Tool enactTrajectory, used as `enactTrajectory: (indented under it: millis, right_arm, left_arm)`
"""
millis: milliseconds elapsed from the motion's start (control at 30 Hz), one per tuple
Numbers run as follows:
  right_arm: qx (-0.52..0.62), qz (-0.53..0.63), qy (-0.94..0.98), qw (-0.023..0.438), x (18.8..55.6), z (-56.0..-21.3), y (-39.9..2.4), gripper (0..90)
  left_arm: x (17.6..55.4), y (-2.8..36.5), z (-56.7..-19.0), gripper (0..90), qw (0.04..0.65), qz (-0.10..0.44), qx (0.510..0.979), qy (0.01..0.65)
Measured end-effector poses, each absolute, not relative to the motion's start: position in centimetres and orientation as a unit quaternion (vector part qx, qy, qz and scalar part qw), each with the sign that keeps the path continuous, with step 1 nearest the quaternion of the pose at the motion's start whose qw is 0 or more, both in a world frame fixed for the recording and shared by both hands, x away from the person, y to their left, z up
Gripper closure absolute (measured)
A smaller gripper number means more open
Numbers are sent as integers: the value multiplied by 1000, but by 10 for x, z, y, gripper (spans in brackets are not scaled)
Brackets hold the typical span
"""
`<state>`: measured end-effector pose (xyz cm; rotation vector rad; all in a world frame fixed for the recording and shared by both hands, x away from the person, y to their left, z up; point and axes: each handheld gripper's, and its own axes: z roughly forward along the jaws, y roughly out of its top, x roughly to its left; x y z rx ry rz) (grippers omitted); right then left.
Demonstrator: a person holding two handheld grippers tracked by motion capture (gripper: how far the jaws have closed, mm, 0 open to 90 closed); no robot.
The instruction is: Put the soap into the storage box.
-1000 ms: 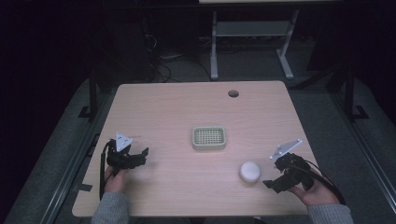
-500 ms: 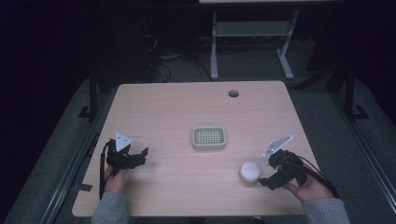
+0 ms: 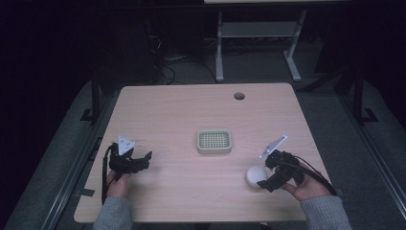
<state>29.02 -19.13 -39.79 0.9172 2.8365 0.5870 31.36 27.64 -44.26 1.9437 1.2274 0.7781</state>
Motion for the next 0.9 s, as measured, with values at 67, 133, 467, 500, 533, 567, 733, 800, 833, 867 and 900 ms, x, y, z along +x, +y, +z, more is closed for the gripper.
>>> enactTrajectory:
  millis: [67, 133, 467, 500, 533, 567, 733, 800, 833, 867, 900]
  right_arm:
    - [298, 190, 934, 50, 293, -400, -188, 171]
    - [294, 187, 936, 50, 295, -401, -186, 171]
    - [288, 171, 942, 39, 304, -408, -175, 169]
    - [288, 171, 942, 39, 304, -408, -175, 169]
    - [287, 168, 942, 40, 305, -410, -174, 170]
    - [287, 167, 943, 39, 305, -410, -174, 169]
    - [286, 154, 945, 35, 308, -414, -170, 169]
    - [284, 143, 947, 33, 310, -417, -168, 170]
    - [284, 143, 947, 33, 310, -417, -168, 170]
    - [284, 137, 948, 34, 311, -419, -167, 169]
    - [284, 137, 948, 34, 311, -419, -167, 169]
  left_arm:
    - [314, 277, -442, 148, 349, 301, 750, 474]
    - [314, 277, -442, 149, 350, 300, 749, 475]
    - [314, 277, -442, 148, 349, 299, 749, 476]
    - [314, 277, -442, 148, 349, 299, 749, 476]
    - [314, 277, -442, 148, 349, 300, 749, 476]
    - [314, 277, -442, 149, 350, 300, 749, 476]
    - [314, 277, -442, 148, 350, 301, 749, 476]
    - [314, 277, -442, 148, 349, 300, 749, 476]
    - [314, 277, -442, 148, 349, 300, 749, 476]
    - [314, 277, -442, 148, 349, 301, 749, 476]
    - [314, 277, -442, 149, 349, 301, 749, 476]
